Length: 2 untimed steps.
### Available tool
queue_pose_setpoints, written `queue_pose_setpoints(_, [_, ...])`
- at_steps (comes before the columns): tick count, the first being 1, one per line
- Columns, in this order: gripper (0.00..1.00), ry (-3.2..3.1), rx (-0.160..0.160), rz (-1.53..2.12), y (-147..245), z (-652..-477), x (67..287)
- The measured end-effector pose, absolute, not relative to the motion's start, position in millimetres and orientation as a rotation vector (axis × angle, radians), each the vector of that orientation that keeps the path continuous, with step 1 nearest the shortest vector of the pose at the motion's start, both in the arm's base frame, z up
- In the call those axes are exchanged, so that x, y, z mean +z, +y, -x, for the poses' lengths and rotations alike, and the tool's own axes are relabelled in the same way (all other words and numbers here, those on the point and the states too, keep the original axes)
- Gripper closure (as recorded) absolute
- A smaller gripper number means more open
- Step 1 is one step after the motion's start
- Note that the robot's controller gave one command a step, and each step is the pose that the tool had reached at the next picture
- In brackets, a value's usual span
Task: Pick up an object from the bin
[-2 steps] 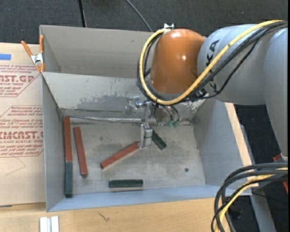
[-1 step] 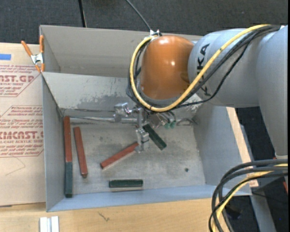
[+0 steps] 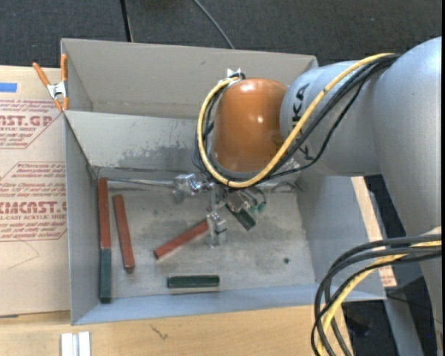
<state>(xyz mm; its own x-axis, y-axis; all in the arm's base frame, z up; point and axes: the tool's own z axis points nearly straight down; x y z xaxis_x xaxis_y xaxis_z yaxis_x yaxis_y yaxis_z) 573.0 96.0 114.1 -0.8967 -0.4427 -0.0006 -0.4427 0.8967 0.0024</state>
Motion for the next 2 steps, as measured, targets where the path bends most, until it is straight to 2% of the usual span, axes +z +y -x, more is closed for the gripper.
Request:
queue_pose_setpoints(1, [0.00, 2.935, 0.001, 1.114, 102, -575.7, 87])
queue_pose_setpoints(2, [1.00, 2.975, 0.001, 1.000, 119, -572.3, 71])
